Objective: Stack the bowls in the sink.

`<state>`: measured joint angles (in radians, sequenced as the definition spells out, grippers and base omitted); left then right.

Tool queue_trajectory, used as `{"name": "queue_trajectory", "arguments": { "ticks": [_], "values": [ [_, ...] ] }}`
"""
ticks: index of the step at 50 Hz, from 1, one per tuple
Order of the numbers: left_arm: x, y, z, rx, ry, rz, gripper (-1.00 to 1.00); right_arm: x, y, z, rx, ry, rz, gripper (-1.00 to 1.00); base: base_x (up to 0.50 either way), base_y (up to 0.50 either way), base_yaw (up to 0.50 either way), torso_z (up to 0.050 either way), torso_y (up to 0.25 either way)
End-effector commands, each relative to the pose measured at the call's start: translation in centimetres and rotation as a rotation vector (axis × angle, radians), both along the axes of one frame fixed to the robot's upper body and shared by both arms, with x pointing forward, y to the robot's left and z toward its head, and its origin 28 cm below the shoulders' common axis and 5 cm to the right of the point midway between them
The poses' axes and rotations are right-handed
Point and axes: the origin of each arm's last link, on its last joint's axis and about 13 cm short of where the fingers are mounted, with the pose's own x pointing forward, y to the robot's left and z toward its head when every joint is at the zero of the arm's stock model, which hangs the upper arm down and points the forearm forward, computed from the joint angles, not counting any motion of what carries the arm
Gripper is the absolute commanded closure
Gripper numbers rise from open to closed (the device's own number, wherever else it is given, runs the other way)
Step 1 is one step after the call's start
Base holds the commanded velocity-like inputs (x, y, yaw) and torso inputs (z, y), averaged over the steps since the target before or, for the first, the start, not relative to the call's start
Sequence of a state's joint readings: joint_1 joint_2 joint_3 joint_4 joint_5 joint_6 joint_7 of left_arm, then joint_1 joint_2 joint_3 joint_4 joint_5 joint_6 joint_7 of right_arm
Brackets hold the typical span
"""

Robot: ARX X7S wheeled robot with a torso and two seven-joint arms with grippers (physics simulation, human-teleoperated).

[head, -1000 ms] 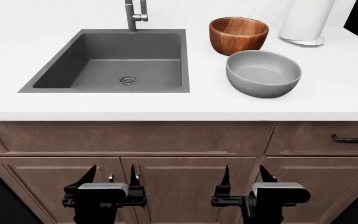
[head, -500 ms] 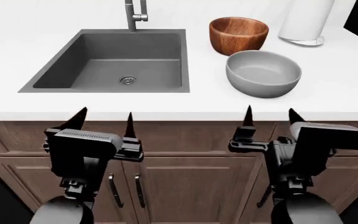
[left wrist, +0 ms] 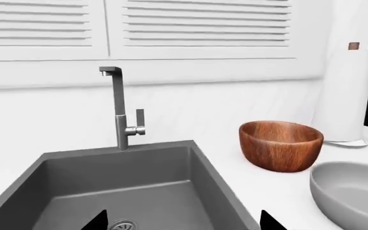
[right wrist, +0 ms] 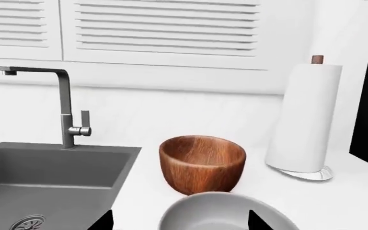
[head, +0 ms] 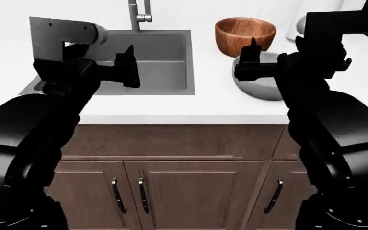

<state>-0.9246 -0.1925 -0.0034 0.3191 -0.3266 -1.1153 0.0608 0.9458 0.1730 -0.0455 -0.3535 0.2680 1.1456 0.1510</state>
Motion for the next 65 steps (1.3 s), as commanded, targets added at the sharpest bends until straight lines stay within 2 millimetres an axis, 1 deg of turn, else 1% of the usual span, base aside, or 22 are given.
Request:
{"name": "queue_trajectory", "arguments": {
  "ticks": [1, 4, 8, 12, 16, 20, 26, 35, 45, 52, 65],
  "values": [
    [2.6, 1.0, 4.3, -0.073, 0.165, -0.040, -1.00, 3.4, -0.7, 4.1, -0.019, 0.170, -0.010, -1.00, 0.00, 0.00, 0.00, 0.000, 0.000],
    [3.0, 1.7, 4.6, -0.099, 0.189, -0.022, -1.00, 4.2, -1.1, 4.6, -0.018, 0.223, -0.014, -1.00, 0.00, 0.00, 0.00, 0.000, 0.000],
    [3.5, 2.9, 5.8, -0.135, 0.209, 0.001, -1.00, 5.0, -1.5, 6.1, -0.028, 0.228, -0.034, -1.00, 0.00, 0.00, 0.00, 0.000, 0.000],
    [3.6, 3.6, 6.1, -0.165, 0.237, 0.013, -1.00, 5.4, -1.7, 7.1, -0.035, 0.216, -0.049, -1.00, 0.00, 0.00, 0.00, 0.000, 0.000],
    [3.4, 4.0, 6.2, -0.181, 0.256, 0.021, -1.00, 5.7, -1.9, 7.7, -0.041, 0.213, -0.055, -1.00, 0.01, 0.00, 0.00, 0.000, 0.000],
    [3.1, 4.3, 6.3, -0.178, 0.259, 0.031, -1.00, 5.8, -1.9, 8.0, -0.041, 0.209, -0.051, -1.00, 0.20, 0.00, 0.00, 0.000, 0.000],
    [2.8, 4.6, 6.2, -0.183, 0.265, 0.044, -1.00, 5.7, -2.0, 7.8, -0.033, 0.213, -0.046, -1.00, 0.29, -0.01, 0.00, 0.000, 0.000],
    [2.8, 4.8, 6.1, -0.184, 0.284, 0.044, -1.00, 6.1, -1.8, 7.8, -0.022, 0.214, -0.041, -1.00, 0.32, -0.01, 0.00, 0.000, 0.000],
    [2.2, 5.6, 8.2, -0.136, 0.325, 0.047, -1.00, 6.2, -2.0, 9.6, -0.039, 0.182, -0.038, -1.00, 0.33, -0.01, 0.00, 0.000, 0.000],
    [2.6, 5.8, 10.2, -0.080, 0.330, 0.046, -1.00, 6.4, -1.9, 10.9, -0.048, 0.160, -0.030, -1.00, 0.33, -0.01, 0.00, 0.000, 0.000],
    [2.3, 6.2, 12.1, -0.055, 0.319, 0.061, -1.00, 6.5, -2.2, 11.6, -0.042, 0.149, -0.035, -1.00, 0.33, -0.01, 0.00, 0.000, 0.000]
  ]
}}
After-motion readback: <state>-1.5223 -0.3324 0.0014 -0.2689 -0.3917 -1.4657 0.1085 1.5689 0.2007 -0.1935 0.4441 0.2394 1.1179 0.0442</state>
